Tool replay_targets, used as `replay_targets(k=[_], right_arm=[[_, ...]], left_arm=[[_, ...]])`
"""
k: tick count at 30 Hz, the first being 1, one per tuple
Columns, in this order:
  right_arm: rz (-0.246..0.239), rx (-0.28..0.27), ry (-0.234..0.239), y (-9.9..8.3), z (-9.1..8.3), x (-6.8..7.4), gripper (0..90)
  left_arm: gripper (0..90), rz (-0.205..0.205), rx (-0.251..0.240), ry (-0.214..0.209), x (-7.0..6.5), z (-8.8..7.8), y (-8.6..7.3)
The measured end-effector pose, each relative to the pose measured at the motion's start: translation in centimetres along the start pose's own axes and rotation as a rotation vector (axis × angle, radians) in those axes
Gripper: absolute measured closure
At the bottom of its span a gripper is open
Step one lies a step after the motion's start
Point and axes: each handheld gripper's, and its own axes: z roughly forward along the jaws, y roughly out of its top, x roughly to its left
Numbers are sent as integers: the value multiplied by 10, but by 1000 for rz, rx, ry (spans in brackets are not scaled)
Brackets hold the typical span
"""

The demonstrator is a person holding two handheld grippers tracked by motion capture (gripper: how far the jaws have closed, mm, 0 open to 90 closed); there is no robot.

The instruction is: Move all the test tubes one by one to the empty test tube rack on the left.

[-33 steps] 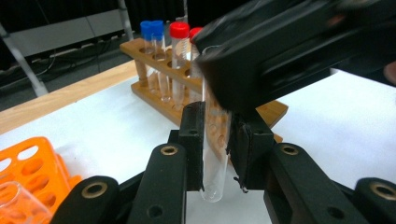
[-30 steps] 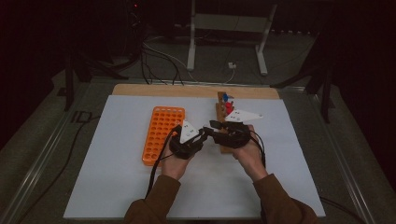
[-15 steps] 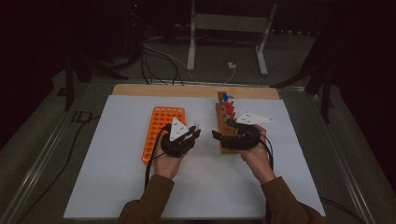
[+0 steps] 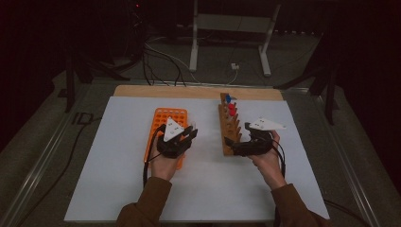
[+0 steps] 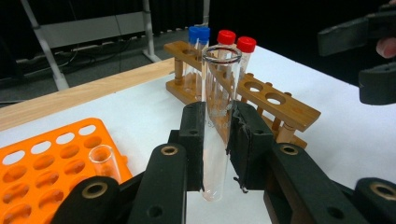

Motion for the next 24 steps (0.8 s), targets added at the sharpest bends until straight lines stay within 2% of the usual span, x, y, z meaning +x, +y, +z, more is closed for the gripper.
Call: replay_targets(k=[13, 16, 19, 24], right_arm=[[4, 6, -40, -23, -13, -10, 0], [13, -5, -38, -26, -18, -12, 0], [3, -16, -43, -28, -23, -11, 0], [0, -22, -53, -29, -28, -12, 0]], left_arm=[[758, -23, 2, 25, 14, -8, -4], [758, -29, 3, 25, 19, -9, -6], [758, -36, 3, 28, 24, -11, -9], [758, -48, 12, 52, 32, -14, -15]])
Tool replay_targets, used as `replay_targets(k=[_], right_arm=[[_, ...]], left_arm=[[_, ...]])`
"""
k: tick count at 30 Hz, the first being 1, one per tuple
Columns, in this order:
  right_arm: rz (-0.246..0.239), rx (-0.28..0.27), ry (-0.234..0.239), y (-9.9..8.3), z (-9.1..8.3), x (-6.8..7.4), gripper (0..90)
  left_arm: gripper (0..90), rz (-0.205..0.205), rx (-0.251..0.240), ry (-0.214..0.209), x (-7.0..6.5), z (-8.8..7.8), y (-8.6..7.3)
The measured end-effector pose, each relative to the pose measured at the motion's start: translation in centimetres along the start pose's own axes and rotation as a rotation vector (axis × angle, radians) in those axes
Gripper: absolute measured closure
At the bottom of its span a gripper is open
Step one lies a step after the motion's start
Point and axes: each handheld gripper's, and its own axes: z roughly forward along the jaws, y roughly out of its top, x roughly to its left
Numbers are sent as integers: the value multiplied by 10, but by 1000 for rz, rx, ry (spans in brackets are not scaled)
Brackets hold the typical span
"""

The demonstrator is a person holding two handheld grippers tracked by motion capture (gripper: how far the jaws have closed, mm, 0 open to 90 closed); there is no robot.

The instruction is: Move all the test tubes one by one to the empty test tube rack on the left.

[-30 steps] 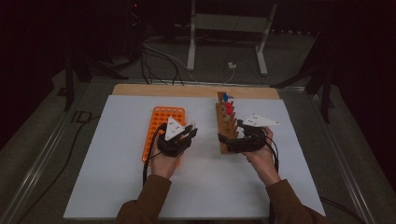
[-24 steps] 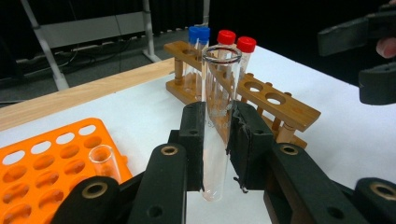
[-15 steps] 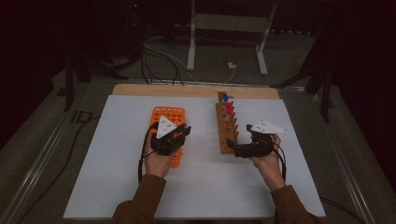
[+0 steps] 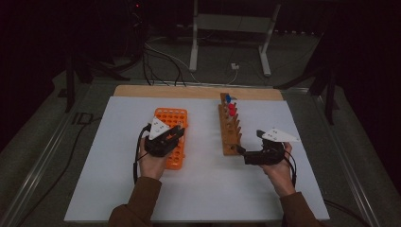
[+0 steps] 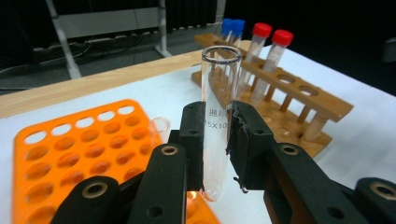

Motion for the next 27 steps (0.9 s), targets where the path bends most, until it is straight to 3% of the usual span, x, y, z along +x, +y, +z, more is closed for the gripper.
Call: replay_targets(k=[8, 17, 22, 27], right_arm=[[7, -2, -2, -2, -1, -2, 0], [11, -3, -1, -3, -1, -3, 0], [9, -3, 1, -3, -1, -3, 0], [4, 1, 5, -3, 0, -2, 0]], left_arm=[[757, -19, -3, 43, 11, 3, -8], [757, -5, -18, 71, 10, 16, -11], [756, 12, -3, 83, 10, 25, -14], [755, 52, 73, 99, 10, 30, -18]])
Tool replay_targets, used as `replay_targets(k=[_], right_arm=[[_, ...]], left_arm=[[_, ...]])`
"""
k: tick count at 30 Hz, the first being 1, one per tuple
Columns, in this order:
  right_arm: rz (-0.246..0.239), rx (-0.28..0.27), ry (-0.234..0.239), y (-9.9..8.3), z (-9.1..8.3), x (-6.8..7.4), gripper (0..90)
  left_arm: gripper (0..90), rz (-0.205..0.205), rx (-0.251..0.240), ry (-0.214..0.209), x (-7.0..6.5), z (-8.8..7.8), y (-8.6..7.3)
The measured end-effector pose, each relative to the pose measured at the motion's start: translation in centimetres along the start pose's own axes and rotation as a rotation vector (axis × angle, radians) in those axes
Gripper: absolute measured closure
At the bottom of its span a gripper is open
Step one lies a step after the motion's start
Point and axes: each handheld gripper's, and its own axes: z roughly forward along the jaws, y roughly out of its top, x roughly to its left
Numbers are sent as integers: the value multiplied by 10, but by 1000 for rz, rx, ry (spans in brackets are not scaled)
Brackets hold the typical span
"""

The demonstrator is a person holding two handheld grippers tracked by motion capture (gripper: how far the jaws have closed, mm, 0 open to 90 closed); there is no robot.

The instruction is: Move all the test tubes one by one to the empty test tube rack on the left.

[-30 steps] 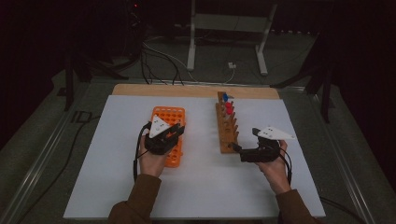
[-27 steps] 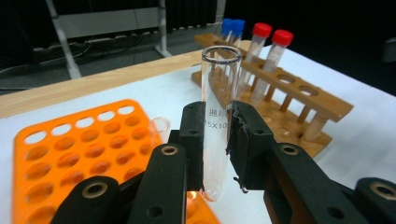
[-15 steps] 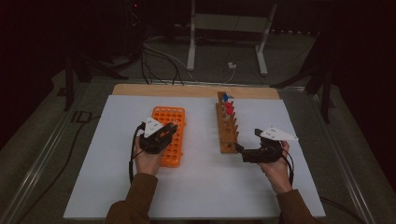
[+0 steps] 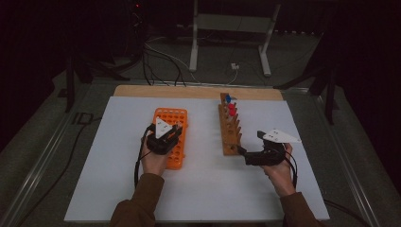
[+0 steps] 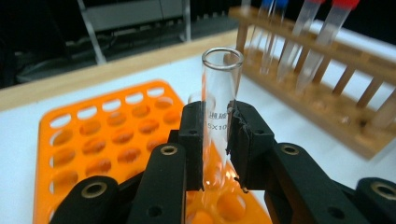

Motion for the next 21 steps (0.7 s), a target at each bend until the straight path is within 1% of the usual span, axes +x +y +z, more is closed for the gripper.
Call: replay_targets(k=[3, 6, 7, 10, 12, 16, 18, 20, 21], right_arm=[[-1, 3, 2, 0, 1, 1, 0], [-4, 6, 3, 0, 2, 2, 0], [-6, 8, 4, -1, 2, 2, 0], [-5, 9, 5, -1, 2, 3, 1], [-3, 10, 7, -1, 2, 3, 1], [-10, 12, 11, -1, 3, 4, 1], [-11, 14, 13, -1, 3, 4, 1], [-12, 15, 15, -1, 4, 5, 1], [-13, 16, 15, -1, 4, 5, 1]], left_arm=[[755, 4, 39, 1, 0, 2, -2], [756, 4, 90, -7, -1, 7, -4], [757, 6, 93, -8, -1, 7, -5], [758, -8, 98, -11, 0, 8, -4], [760, -11, 112, -12, 1, 9, -4], [761, 5, 139, -9, -1, 11, -3], [762, 12, 166, -4, -2, 14, -2], [762, 39, 197, 4, -4, 16, -2], [762, 39, 198, 5, -5, 17, -1]])
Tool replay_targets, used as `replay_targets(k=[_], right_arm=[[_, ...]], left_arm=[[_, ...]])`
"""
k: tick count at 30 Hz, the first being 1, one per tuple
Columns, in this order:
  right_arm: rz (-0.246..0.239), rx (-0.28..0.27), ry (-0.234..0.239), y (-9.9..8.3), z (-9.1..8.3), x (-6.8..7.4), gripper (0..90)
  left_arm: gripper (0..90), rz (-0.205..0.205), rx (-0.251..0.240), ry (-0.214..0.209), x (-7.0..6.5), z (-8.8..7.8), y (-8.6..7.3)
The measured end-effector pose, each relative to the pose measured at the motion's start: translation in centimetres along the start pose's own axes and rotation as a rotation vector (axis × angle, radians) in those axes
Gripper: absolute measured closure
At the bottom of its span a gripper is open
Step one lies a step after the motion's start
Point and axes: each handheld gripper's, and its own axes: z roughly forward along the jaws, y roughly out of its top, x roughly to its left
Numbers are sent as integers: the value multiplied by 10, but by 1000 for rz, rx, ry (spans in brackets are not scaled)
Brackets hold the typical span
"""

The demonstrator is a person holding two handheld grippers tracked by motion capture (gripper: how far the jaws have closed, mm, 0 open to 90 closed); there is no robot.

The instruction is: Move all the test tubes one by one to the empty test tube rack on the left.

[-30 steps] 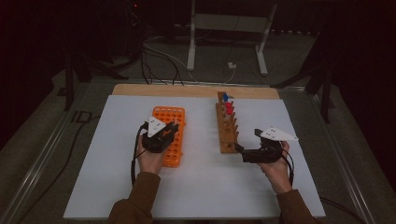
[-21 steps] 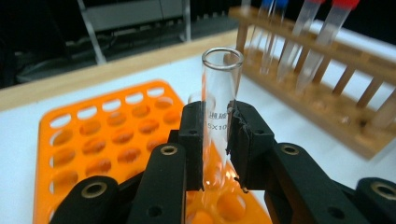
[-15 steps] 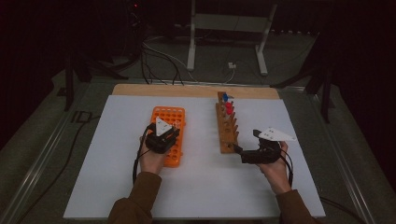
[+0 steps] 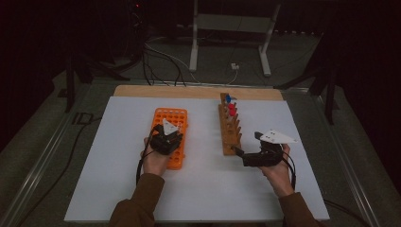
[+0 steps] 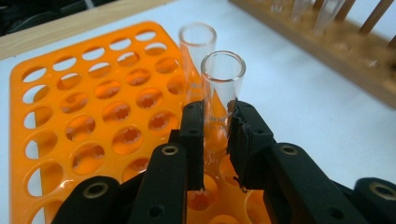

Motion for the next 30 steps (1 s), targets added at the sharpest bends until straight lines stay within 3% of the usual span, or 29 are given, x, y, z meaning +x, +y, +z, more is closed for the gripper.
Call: replay_targets(k=[4, 9, 11, 18, 21, 26, 30], right_arm=[[0, 0, 3, 0, 0, 0, 1], [0, -2, 4, 0, 0, -1, 1], [3, -1, 3, 0, 0, -1, 1], [3, -2, 3, 0, 0, -1, 1], [5, -3, 0, 1, -1, -1, 1], [1, -10, -1, 4, -2, 0, 1], [-3, -12, -1, 8, -2, 1, 1]], left_arm=[[750, -37, 1, -10, 4, 0, 0], [587, -49, -25, -17, 5, -3, -2], [540, -79, -55, -37, 6, -6, -4], [187, -160, -139, -63, 10, -25, -6], [70, -177, -176, -102, 10, -34, -9], [25, -171, -236, -116, 10, -52, -9], [24, -183, -242, -118, 9, -61, -11]])
